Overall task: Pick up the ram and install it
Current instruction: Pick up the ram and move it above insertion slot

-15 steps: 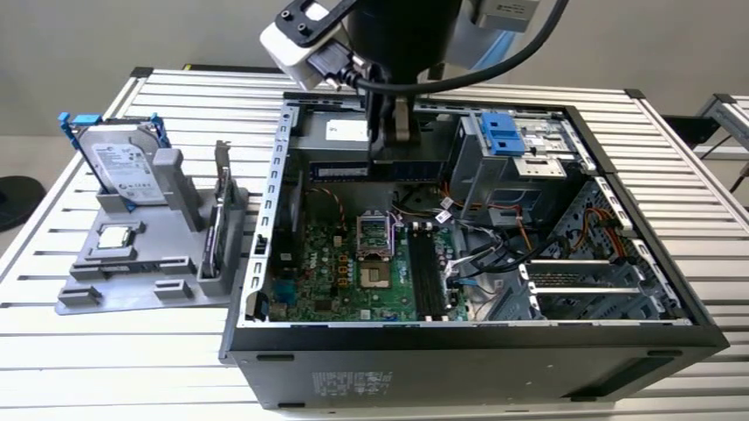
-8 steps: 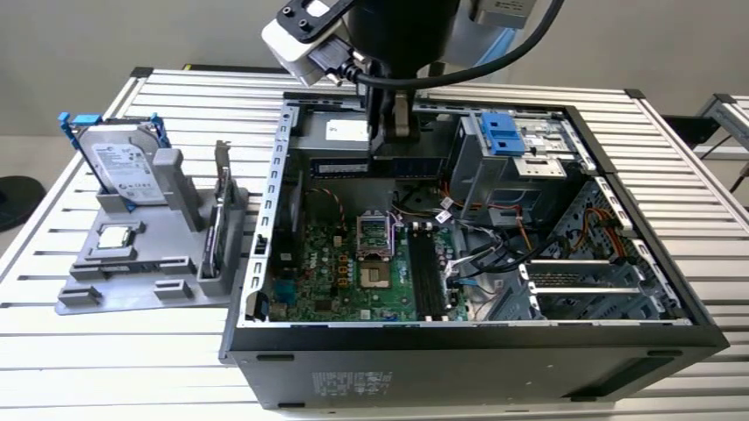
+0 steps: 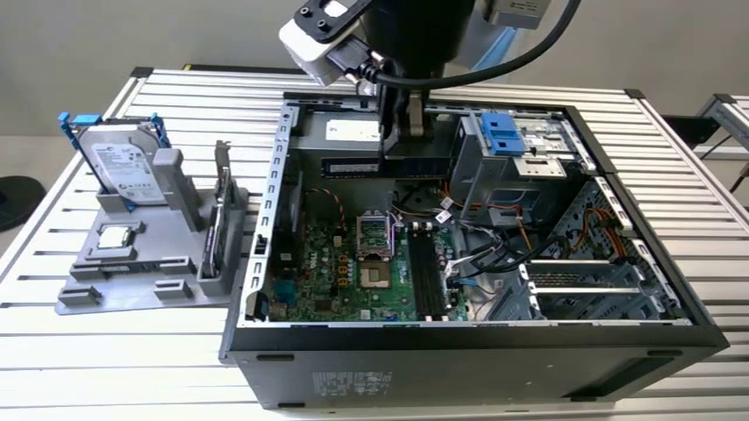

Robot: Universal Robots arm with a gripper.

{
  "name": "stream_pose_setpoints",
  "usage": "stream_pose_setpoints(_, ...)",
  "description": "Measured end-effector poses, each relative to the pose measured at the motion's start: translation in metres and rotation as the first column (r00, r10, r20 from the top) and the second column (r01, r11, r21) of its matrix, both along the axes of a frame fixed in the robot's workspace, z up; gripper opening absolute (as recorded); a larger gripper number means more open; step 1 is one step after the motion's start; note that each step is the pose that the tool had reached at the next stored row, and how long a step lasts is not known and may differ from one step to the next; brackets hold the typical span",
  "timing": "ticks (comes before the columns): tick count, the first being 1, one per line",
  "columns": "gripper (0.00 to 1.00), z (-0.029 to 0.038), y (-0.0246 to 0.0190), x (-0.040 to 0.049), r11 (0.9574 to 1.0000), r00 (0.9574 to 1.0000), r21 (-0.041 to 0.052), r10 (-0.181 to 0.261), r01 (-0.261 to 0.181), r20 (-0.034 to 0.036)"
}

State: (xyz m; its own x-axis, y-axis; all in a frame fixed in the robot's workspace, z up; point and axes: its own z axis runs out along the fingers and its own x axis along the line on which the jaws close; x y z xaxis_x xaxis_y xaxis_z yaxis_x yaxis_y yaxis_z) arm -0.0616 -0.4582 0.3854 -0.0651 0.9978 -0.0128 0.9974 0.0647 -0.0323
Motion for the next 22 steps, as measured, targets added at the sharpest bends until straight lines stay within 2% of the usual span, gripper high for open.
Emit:
stream_pose_setpoints(9, 0.0, 0.0, -0.0009, 0.0171, 1.0, 1.0, -0.0001, -0.001, 0.001, -0.0037)
stream_pose_setpoints(16, 0.0, 0.0, -0.0014, 0.0232, 1.0, 1.0, 0.0001, -0.002, 0.002, -0.0074)
stream_pose_setpoints(22, 0.0, 0.0, -0.0014, 0.025, 1.0, 1.0, 0.0, -0.002, 0.002, -0.0083)
